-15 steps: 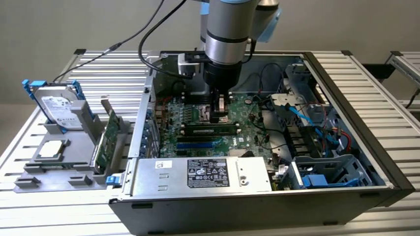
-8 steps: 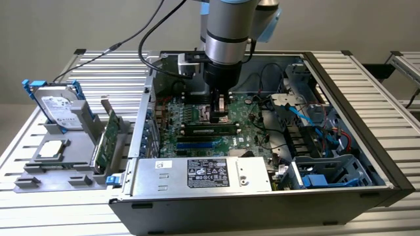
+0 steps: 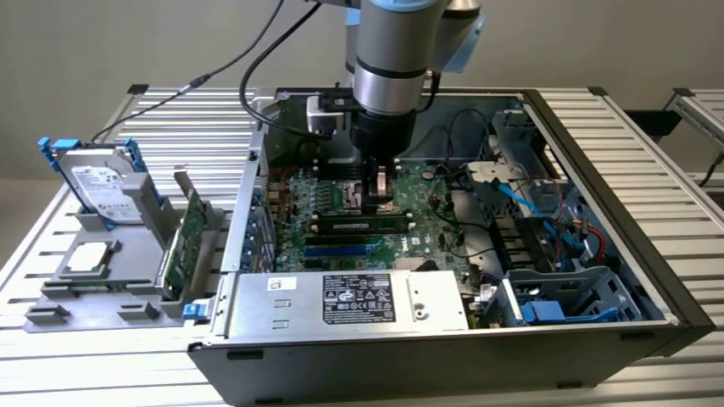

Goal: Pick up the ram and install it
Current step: 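Press down the ram until it locks into place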

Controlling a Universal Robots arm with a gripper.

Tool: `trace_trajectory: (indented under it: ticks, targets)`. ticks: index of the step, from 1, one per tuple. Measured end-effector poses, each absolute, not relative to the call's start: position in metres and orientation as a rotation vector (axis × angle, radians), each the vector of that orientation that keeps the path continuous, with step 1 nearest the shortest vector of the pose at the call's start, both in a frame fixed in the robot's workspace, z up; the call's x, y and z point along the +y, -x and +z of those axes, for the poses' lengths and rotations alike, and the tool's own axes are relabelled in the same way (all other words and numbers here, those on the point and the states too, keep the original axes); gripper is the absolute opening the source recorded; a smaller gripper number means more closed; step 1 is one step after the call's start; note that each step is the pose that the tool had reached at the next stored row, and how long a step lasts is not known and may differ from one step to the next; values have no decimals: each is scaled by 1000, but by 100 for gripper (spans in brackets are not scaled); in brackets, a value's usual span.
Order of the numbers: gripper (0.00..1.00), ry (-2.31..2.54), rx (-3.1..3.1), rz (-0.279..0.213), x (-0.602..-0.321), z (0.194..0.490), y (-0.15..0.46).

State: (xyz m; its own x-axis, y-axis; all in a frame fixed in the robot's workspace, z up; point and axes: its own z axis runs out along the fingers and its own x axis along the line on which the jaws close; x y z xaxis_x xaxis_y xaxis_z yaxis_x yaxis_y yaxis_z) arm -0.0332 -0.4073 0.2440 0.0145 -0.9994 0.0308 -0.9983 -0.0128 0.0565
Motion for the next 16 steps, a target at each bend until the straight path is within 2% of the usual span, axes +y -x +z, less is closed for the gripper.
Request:
trace_trajectory:
  ticks: [16]
  targets:
    - [11,-2185,-2156,-12,-407,228,36]
